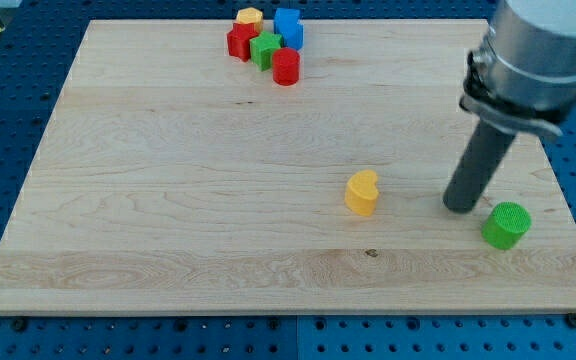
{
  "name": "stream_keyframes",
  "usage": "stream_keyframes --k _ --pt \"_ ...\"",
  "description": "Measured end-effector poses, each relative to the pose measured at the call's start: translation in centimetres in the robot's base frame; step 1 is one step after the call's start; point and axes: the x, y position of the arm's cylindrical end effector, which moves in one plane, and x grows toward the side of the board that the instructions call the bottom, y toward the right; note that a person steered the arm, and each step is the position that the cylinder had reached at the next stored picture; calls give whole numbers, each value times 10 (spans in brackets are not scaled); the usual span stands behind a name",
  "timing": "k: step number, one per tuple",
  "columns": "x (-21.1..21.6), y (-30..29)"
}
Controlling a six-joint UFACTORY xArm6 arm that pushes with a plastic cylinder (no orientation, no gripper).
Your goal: Push the yellow heart towards center
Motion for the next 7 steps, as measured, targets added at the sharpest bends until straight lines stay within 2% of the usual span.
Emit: stream_keyframes --k 1,2,5,7 --pt "22 -24" --pt "18 -45" --pt "-29 -118" --pt "-37 -159"
